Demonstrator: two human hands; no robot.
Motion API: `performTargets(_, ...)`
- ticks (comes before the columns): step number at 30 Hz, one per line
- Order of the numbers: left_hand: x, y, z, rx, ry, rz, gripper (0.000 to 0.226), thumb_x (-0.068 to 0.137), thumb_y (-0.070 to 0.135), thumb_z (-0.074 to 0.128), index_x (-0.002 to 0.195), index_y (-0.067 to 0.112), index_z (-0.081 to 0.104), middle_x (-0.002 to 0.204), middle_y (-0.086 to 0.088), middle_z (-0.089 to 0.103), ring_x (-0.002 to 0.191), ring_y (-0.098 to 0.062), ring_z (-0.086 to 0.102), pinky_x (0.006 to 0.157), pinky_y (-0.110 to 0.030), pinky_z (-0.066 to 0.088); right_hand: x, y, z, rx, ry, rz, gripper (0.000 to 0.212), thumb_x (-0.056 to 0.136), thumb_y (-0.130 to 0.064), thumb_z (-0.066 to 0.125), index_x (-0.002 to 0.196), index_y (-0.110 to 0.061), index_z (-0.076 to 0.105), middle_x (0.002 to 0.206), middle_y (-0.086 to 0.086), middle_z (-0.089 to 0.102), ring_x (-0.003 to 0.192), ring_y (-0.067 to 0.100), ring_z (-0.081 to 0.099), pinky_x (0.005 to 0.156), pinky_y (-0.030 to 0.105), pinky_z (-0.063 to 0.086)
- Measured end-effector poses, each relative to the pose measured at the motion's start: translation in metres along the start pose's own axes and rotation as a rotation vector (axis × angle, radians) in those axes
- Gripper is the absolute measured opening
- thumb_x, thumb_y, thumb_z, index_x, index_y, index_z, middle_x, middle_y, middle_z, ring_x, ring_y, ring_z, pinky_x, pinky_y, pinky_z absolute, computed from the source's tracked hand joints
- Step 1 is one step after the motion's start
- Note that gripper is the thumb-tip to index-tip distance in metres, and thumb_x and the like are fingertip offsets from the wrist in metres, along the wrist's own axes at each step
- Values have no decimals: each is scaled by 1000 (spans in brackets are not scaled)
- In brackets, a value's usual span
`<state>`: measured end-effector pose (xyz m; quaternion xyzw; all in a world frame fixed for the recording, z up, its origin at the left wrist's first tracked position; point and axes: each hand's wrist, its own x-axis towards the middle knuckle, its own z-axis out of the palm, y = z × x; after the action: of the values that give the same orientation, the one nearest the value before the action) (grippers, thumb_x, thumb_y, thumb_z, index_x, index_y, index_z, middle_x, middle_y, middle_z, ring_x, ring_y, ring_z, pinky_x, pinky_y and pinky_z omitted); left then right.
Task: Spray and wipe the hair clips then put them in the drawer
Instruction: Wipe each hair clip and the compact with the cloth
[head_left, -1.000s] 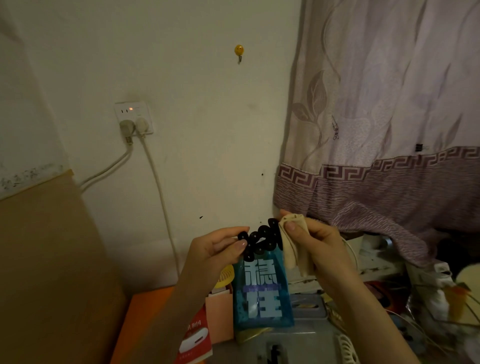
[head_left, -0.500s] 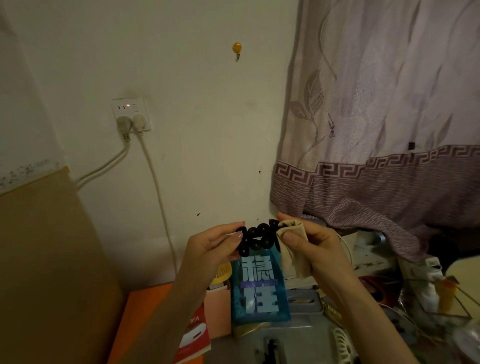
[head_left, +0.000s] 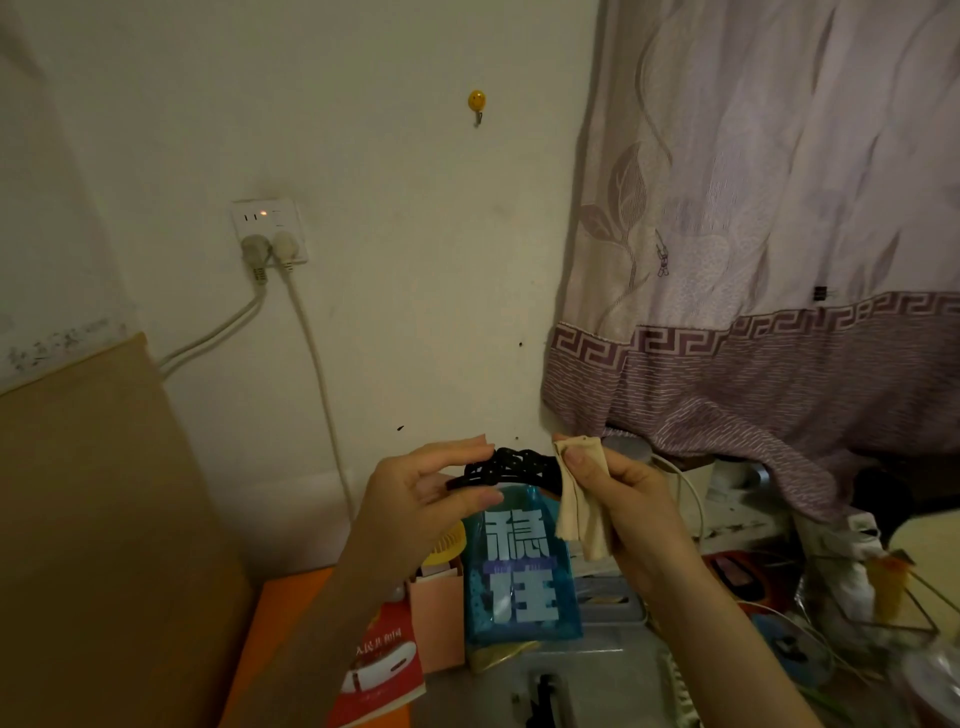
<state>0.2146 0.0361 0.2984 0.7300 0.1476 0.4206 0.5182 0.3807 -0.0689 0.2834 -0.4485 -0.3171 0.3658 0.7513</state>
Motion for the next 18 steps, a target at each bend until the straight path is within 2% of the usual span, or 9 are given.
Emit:
performTargets(3,0,2,-1,51,2,23,32,62,24,74,93,30,73,104,14,72,91,-15,71,74,-22,57,0,-1,0,-23,4,10,23,71,-28,69,84,-11,78,91,15,74,77,20,71,60,25,56)
performTargets(8,0,5,-2,163,18,83,31,63,34,71,94,30,73,105,10,72,104,-8,66,91,-26,51,0,-3,2,-68,1,17,25,68,-32,69,78,-11,77,84,14,74,71,18,70,58,24,55)
performTargets(10,-1,6,-1,164,37,95,28,65,31,71,93,29,74,100,10,74,100,-8,68,89,-26,52,-1,-3,3,-55,-8,38,26,69,-32,68,79,-9,77,84,16,73,70,20,70,57,25,55)
performTargets(14,-1,5,1,140,91,124,22,70,13,74,89,25,74,87,10,75,84,-9,72,78,-16,54,-3,-2,3,-47,-17,59,29,71,-30,67,84,-6,76,86,18,72,72,24,69,60,29,58)
performTargets(16,-1,4,-1,141,109,129,20,72,11,72,88,24,75,86,9,76,83,-9,72,76,-15,53,-3,-2,2,-107,-4,36,44,72,-33,66,91,6,71,86,23,67,77,30,63,68,34,55)
performTargets(18,-2,4,-2,137,133,127,19,74,12,72,86,26,75,85,8,76,83,-10,72,76,-15,54,-4,-3,-1,-196,10,-2,57,72,-38,64,94,14,64,83,22,61,78,29,56,72,36,47)
